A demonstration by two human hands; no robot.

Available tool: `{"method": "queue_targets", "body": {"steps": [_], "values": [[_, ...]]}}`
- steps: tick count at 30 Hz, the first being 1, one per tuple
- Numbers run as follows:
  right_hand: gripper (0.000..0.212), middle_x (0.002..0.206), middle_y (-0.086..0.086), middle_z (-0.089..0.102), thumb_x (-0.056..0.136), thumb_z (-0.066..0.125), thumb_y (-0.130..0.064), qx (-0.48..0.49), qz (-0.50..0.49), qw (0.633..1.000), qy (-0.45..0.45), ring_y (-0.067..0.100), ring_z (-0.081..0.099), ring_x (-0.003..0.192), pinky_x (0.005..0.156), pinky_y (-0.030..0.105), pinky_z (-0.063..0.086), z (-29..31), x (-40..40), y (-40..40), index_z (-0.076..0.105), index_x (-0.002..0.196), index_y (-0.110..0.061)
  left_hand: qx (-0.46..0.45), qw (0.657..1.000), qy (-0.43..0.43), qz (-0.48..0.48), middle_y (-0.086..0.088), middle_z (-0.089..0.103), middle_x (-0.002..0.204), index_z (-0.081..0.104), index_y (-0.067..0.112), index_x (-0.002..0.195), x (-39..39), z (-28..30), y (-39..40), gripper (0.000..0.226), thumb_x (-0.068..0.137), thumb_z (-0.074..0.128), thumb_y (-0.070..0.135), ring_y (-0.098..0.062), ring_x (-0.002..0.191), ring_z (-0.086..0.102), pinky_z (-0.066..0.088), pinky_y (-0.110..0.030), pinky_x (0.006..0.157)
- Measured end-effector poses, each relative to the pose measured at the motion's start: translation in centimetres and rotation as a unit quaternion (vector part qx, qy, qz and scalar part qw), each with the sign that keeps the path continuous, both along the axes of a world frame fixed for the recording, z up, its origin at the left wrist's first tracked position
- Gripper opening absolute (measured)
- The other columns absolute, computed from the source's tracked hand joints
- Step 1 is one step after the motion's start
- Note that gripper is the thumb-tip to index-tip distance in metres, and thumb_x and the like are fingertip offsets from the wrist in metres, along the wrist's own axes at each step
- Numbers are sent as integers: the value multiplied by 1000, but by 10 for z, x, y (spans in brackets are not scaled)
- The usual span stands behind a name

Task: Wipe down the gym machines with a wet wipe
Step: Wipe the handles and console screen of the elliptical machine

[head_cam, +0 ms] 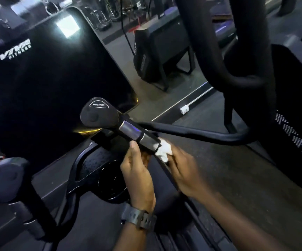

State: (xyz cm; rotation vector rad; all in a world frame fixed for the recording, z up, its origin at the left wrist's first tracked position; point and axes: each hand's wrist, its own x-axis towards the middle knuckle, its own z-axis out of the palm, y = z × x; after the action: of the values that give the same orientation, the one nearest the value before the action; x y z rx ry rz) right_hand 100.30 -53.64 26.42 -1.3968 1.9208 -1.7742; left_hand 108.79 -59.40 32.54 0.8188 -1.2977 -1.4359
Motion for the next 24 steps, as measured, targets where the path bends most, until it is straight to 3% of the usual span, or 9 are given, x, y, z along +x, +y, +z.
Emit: {"method": "queue_targets", "body": {"steps": [3,7,9,12,17,20,22,24], "values": [[42,131,-3,61,98,41,-18,-1,16,998,-65,10,56,122,102,23,42,0,-4,-2,50,139,-20,6,1000,-15,2,-20,69,112,68,4,110,-6,-19,10,50,96,47,48,-35,112,62,46,-47,99],[55,147,-6,45,95,42,2,-68,30,995,-71,4,40,137,113,22,31,-6,10,0,39,146,-19,3,1000,-16,8,-11,71,113,69,14,110,-7,-28,13,39,100,44,42,-28,113,63,47,-44,99],[61,144,-5,49,90,42,9,-65,18,992,-106,3,44,133,112,25,34,-24,7,2,43,143,-20,6,1000,-24,14,-13,69,118,67,12,115,-8,-33,13,41,98,45,42,-32,118,60,43,-48,105],[45,131,-4,62,93,41,-9,-41,38,980,-189,1,55,121,103,27,42,-22,-4,-9,57,133,-21,-11,999,-29,37,-16,69,117,67,7,115,-5,-35,8,44,96,46,40,-34,119,59,42,-52,108],[43,133,-6,60,100,37,-33,-109,46,966,-229,8,52,128,109,31,39,-22,7,-3,58,133,-16,-56,997,-52,4,-16,71,107,71,9,105,2,-36,2,43,96,50,46,-33,107,65,48,-48,95],[52,121,-3,68,90,43,-56,-18,85,933,-348,14,60,119,107,46,42,-28,-12,-25,68,122,-23,-75,995,-62,-11,-11,72,93,74,14,96,3,-32,-3,46,90,53,55,-25,91,65,50,-36,81],[48,121,0,69,87,51,-56,23,165,906,-390,17,61,118,109,50,39,-35,-25,-40,69,119,-25,-60,996,-65,-21,-11,72,93,72,12,99,4,-33,-8,48,92,51,55,-26,91,66,53,-32,80],[51,120,6,69,90,51,-55,36,168,908,-383,21,60,119,111,48,36,-35,-28,-35,68,120,-16,-11,998,-54,-16,-10,74,93,71,10,100,5,-35,-14,49,91,54,55,-25,92,68,54,-33,83]]}}
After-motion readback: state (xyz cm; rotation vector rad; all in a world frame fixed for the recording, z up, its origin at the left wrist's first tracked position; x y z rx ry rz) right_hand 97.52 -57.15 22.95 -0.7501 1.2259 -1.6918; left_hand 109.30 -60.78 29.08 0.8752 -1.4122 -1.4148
